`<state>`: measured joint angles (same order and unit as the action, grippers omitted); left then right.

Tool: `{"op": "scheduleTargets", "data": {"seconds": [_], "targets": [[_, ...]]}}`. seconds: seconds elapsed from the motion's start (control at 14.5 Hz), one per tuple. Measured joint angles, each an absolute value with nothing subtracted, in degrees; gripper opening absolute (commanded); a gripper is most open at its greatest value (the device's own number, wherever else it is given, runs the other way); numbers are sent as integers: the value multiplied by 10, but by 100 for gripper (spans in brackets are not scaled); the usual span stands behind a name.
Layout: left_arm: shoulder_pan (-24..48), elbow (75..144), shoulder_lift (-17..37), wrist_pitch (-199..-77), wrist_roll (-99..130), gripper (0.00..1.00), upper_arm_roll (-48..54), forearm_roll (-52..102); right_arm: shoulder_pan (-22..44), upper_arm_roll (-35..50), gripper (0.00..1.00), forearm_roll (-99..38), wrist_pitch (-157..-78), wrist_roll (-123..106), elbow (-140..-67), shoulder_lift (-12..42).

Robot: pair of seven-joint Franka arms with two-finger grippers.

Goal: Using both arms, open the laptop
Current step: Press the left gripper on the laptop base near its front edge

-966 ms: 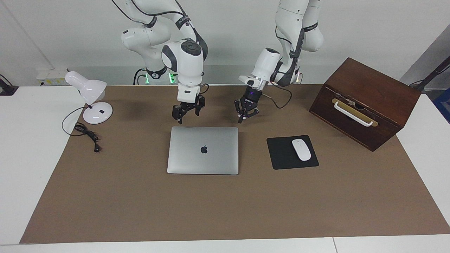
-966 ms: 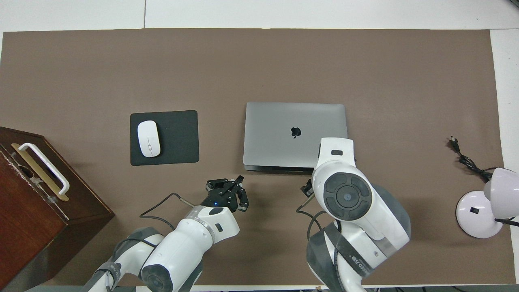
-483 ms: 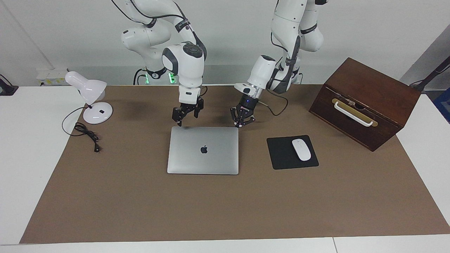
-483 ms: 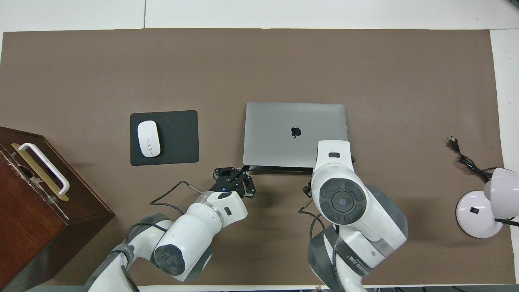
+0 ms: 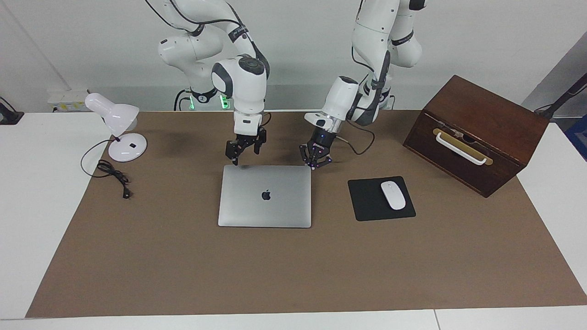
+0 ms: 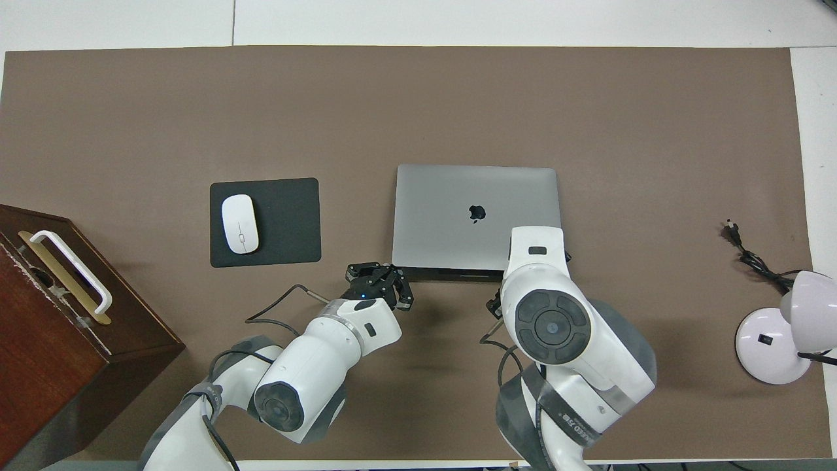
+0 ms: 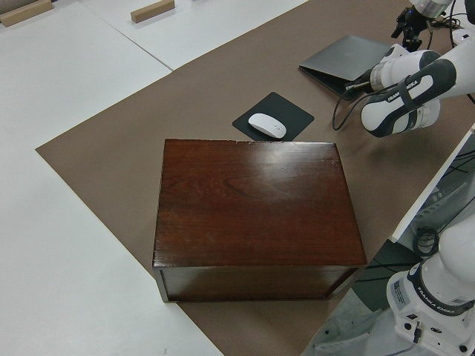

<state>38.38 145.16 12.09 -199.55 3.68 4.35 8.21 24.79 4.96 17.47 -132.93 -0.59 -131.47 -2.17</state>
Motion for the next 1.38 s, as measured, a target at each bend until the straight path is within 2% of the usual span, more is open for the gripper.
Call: {"op": "scheduleTargets", "data": {"seconds": [0.55,1.38], "targets": [[380,1424,156,-1995,32,0,43,82,249,50,100,175,-1329,-6,-1315,-21],[379,1422,158,-1996,-15,0,43,82,250,50,100,175,-1339,-6,-1316,-9]]}}
